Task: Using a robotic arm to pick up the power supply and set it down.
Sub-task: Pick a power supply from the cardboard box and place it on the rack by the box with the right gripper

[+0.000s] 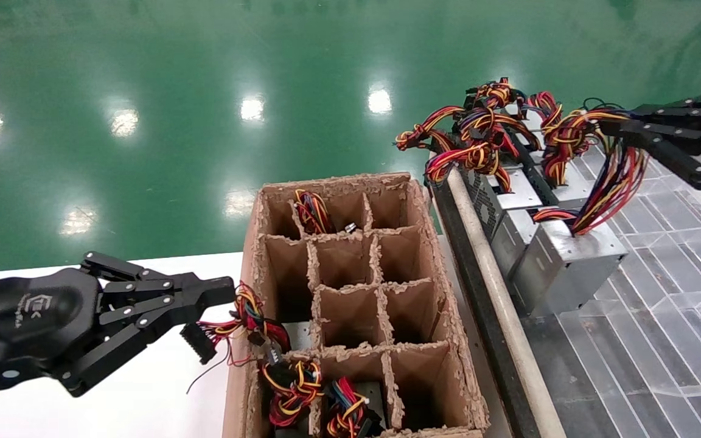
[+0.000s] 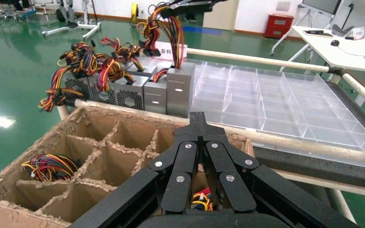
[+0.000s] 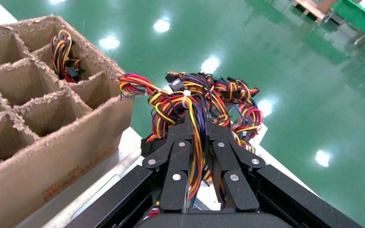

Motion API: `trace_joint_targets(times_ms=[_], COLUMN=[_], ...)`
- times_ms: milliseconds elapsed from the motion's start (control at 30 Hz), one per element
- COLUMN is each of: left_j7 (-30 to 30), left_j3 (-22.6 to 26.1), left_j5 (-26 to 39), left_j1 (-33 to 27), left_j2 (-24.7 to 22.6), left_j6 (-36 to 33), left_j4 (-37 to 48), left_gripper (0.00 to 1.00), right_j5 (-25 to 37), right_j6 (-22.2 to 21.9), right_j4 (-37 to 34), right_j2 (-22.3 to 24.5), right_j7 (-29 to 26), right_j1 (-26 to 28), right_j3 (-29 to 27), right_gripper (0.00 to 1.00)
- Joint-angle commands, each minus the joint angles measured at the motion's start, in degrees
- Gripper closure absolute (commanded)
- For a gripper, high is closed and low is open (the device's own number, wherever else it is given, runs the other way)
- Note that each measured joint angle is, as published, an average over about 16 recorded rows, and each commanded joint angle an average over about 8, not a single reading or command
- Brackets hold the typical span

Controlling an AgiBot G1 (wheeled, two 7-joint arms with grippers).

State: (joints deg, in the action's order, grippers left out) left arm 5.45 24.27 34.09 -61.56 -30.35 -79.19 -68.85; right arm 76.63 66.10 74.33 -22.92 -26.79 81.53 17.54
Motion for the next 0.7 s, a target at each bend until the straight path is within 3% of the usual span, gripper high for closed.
trace_joint_targets(times_ms=[33,700], left_j7=[0.0,0.0], left_j3=[0.0,0.0], left_j5=[0.0,0.0], left_j1=[0.0,0.0], left_j2=[0.0,0.0], left_j6=[0.0,0.0], left_j4=[0.0,0.0], left_gripper=[1.0,1.0], right_j5=[-0.1,-0.26], right_j6=[-0.39,-2.05], right_j4=[-0.41,-3.48], right_j2=[-0.64,-4.1], right_j7=[0.32,3.4], right_j1=[-0.34,0.55], right_j3=[0.11,0.09], right_gripper=[1.0,1.0])
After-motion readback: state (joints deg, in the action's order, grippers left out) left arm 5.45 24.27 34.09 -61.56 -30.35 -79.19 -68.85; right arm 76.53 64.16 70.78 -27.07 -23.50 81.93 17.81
